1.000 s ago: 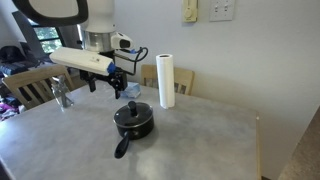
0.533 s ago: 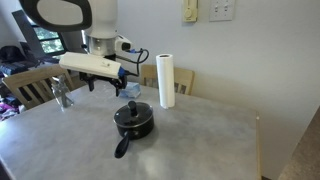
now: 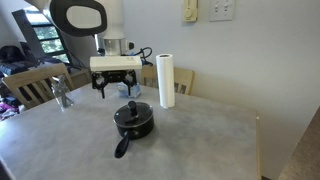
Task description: Remove the glass lid from the black pot
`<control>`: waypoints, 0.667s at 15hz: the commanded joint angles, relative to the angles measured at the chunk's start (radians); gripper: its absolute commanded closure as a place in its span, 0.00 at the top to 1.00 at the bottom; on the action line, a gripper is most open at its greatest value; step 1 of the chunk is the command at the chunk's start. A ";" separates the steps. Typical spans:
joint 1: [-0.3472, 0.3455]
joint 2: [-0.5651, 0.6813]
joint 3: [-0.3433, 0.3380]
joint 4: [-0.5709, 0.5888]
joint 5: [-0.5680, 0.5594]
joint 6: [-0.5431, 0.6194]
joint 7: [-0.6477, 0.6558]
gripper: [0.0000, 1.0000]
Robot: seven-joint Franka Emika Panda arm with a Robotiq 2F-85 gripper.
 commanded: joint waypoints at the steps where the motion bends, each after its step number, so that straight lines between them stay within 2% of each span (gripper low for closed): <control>1: -0.026 0.007 0.032 0.003 -0.020 0.021 -0.006 1.00; 4: -0.033 0.014 0.042 0.007 -0.016 0.011 -0.051 1.00; 10: -0.021 0.067 0.022 0.006 -0.197 0.143 -0.027 1.00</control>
